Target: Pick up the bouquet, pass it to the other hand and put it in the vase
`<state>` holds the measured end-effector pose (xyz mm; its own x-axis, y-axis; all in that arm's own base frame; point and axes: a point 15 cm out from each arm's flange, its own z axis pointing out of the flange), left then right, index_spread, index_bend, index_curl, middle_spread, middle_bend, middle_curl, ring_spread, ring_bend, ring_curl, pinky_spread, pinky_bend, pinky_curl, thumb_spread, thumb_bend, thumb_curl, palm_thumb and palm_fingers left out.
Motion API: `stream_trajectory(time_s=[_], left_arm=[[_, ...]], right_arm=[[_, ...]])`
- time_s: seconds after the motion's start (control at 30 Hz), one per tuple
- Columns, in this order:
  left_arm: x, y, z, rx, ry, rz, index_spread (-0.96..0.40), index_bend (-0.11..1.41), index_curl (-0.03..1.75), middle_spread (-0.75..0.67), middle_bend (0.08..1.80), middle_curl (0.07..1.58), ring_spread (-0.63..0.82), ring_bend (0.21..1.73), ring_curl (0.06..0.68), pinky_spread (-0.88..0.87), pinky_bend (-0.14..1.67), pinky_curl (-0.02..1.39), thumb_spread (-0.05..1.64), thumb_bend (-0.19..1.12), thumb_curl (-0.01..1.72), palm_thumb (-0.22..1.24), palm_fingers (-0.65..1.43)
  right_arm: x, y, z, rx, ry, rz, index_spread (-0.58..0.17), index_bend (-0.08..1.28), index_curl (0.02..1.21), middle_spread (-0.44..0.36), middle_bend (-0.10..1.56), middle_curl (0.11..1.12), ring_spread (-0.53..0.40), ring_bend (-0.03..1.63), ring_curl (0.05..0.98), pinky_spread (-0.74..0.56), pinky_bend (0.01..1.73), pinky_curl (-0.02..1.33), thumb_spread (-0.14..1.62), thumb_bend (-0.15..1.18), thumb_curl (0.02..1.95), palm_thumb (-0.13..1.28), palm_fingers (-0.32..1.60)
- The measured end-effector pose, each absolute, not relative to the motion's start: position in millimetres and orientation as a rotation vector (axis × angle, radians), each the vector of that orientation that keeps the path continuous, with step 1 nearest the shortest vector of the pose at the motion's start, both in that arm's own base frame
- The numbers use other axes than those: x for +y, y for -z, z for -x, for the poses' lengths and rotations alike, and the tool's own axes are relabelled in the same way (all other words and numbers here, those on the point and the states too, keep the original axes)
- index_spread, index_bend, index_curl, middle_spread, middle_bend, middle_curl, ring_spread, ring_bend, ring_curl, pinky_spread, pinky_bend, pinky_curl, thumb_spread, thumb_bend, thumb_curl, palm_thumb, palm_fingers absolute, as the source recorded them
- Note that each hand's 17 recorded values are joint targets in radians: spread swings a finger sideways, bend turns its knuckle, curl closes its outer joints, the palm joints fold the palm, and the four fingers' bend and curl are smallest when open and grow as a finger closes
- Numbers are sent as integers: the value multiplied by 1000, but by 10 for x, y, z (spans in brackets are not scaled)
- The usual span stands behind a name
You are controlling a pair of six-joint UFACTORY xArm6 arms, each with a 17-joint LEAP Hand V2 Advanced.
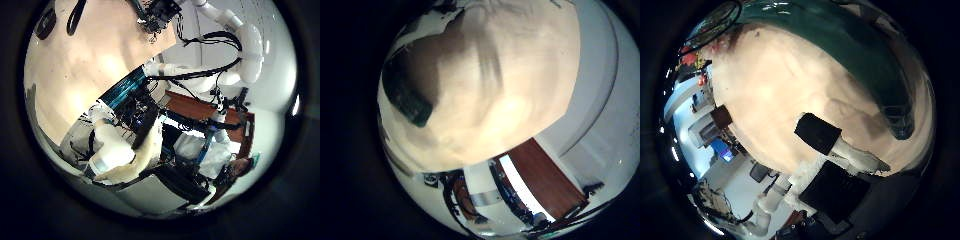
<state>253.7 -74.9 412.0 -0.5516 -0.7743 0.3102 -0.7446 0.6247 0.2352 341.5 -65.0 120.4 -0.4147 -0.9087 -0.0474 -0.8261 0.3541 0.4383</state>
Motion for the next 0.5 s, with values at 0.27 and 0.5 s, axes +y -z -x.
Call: stream_trajectory(time_s=[0.27, 0.5], left_arm=[[-757, -4119, -2545, -2467, 108, -1206, -25, 189, 404, 290, 183, 305, 513, 466, 184, 594, 309, 144, 1177, -19, 288, 252, 206], [-765, -4103, -2586, -2463, 104, -1200, -25, 183, 400, 290, 185, 308, 513, 468, 186, 594, 311, 146, 1177, -19, 288, 252, 203]], right_arm=[[-636, -1160, -3402, -2398, 608, -1565, -265, 244, 540, -122, 682, 630, -227, 1136, 367, -138, 951, 0, 1079, -6, 393, 522, 717], [-617, -1152, -3399, -2365, 585, -1589, -386, 334, 624, -207, 741, 684, -264, 1174, 408, -412, 1121, 73, 1044, 17, 440, 731, 1140]])
